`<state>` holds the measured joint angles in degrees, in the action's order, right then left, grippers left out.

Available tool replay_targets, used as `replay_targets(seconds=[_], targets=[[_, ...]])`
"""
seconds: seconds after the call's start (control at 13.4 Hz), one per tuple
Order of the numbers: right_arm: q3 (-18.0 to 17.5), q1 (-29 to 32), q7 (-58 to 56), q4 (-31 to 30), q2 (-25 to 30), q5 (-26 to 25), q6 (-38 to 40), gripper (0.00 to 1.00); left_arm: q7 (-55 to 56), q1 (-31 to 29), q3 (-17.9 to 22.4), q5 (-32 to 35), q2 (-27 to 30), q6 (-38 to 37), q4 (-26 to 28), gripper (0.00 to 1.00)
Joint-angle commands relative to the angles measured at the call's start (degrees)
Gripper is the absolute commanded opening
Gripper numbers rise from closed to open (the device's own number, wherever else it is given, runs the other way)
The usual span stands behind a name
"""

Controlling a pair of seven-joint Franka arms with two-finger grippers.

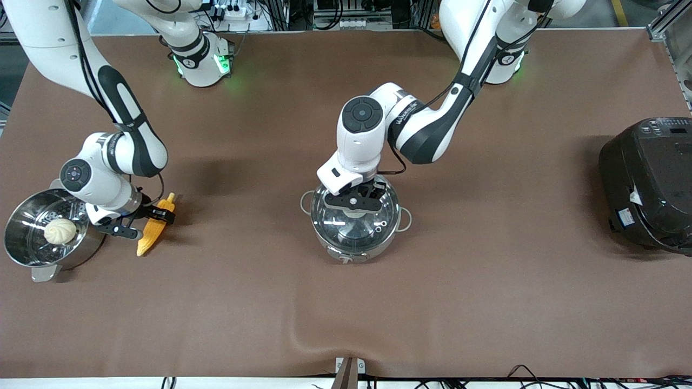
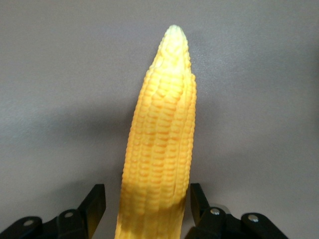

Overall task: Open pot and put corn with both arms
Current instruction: 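Lift the glass lid off the pot with the left gripper, then carry the lid aside with the left gripper while the right gripper carries corn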

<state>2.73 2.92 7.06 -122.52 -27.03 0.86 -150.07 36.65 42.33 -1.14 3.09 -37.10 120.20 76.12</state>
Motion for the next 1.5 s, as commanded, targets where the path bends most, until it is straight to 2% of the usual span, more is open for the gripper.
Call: replay_targets(seconds=[0.0, 0.22, 0.3, 0.45, 0.52, 0.75, 0.82, 0.97, 1.12, 1.27, 1.42], targets=[[-0.36, 0.07, 0.50, 1.58, -1.63, -0.16, -0.58, 0.56, 2.98, -1.19, 0.26, 0.77, 5.79, -4.52, -0.10, 0.00], [-0.45, -0.63, 0.15, 2.02, 1.44, -0.42, 0.47, 0.07, 6.67, -4.97, 0.26, 0.77, 9.49, -7.43, -0.10, 0.00], [-0.53, -1.07, 0.15, 2.11, 2.32, -0.59, 0.74, 0.00, 8.16, -6.98, 0.26, 0.86, 10.20, -8.40, -0.10, 0.00], [-0.36, -4.75, 0.76, 3.50, 4.43, -0.68, 2.83, 0.00, 9.06, -11.98, 0.26, 0.86, 10.64, -10.77, -0.01, 0.00], [-0.53, -5.81, 0.85, 5.86, 5.57, -0.60, 6.76, 0.00, 8.97, -15.06, 0.26, 0.77, 10.64, -10.87, 0.08, 0.00], [-0.97, -14.13, 2.16, 17.01, 6.55, 0.36, 19.95, 0.00, 8.45, -23.85, 0.00, 0.69, 10.91, -12.10, 2.18, 0.00], [-0.89, -17.83, 5.56, 20.79, 6.20, 0.28, 21.38, 0.00, 8.01, -26.40, -0.26, 0.69, 10.91, -12.01, 3.23, 0.00], [-1.06, -25.21, 4.64, 25.11, 4.45, 0.28, 21.22, 0.00, 4.07, -29.58, -0.44, 0.51, 11.86, -10.61, 6.92, 0.00], [-0.80, -33.82, 9.16, 33.36, -0.37, -0.24, 21.74, 0.00, 1.60, -31.51, -0.53, -0.63, 14.76, -4.23, 14.28, 0.00], [-0.89, -38.06, 17.68, 38.21, -4.42, -0.24, 21.48, 0.00, 0.36, -31.96, -0.44, -0.63, 17.40, 5.17, 23.24, 0.00], [-0.89, -43.32, 26.47, 42.51, -9.51, -0.33, 19.30, 0.00, -0.34, -32.92, -0.44, -0.63, 17.32, 10.73, 28.10, 0.00]])
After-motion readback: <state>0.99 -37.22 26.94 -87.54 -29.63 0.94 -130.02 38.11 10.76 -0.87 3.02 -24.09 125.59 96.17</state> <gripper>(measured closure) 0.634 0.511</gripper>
